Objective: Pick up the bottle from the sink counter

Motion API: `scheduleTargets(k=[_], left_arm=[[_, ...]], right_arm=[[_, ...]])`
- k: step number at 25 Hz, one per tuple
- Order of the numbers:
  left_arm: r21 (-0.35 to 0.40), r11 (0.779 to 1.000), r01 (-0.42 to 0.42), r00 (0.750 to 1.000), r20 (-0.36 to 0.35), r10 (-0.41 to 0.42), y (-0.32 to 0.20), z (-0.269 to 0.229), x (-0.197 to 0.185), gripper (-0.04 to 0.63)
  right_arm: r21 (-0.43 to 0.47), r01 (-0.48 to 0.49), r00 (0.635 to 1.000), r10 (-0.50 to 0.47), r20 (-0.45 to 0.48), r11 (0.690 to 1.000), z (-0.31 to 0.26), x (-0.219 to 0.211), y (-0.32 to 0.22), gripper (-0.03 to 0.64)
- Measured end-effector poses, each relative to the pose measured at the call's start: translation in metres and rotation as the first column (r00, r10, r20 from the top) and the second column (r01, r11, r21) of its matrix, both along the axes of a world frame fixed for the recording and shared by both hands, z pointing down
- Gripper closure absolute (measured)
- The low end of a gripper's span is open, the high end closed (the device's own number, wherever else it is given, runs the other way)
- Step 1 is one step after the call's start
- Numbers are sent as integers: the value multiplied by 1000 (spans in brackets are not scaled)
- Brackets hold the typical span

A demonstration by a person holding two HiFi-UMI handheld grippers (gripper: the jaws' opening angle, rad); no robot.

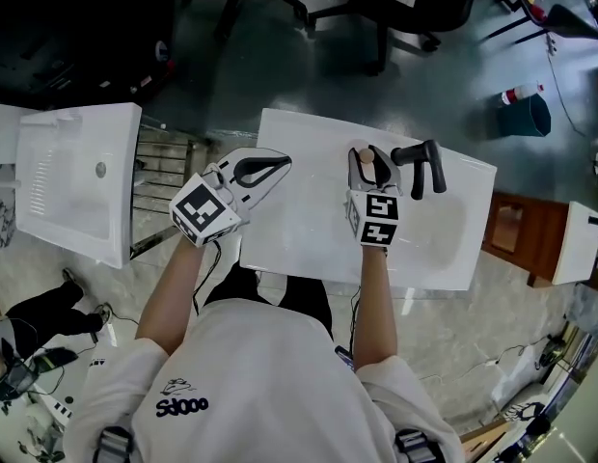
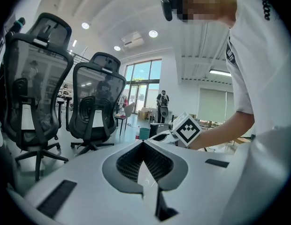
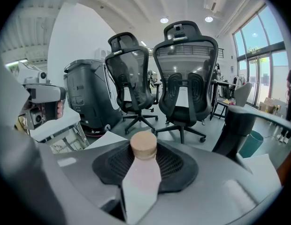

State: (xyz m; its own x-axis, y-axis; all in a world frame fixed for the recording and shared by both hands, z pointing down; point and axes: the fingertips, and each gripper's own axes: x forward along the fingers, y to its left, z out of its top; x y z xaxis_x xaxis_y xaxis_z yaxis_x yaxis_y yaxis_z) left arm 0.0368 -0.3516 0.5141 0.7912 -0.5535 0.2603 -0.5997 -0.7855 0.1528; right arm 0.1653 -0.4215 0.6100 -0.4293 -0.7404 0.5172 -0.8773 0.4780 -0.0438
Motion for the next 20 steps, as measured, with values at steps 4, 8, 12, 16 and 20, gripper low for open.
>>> scheduleTargets(k=[4, 8, 12, 16, 20], left_arm=[[28, 1000, 14, 1000, 16, -14, 2, -5, -6, 594], [94, 995, 32, 998, 57, -38, 6, -18, -10, 594], [135, 991, 23, 996, 78, -34, 15, -34, -12, 594], [152, 988, 10, 995, 99, -26, 29, -39, -18, 594], [176, 984, -21, 997, 83, 7, 43, -50, -21, 594]], right_arm=[[40, -19, 1000, 19, 1, 999, -22, 0, 9, 466], [67, -47, 999, 47, 1, 997, -46, 0, 21, 468], [84, -85, 996, 84, 4, 993, -69, -1, 38, 468], [115, -114, 993, 114, 10, 987, -91, -4, 58, 468], [151, -155, 988, 150, 38, 976, -115, -7, 79, 468]])
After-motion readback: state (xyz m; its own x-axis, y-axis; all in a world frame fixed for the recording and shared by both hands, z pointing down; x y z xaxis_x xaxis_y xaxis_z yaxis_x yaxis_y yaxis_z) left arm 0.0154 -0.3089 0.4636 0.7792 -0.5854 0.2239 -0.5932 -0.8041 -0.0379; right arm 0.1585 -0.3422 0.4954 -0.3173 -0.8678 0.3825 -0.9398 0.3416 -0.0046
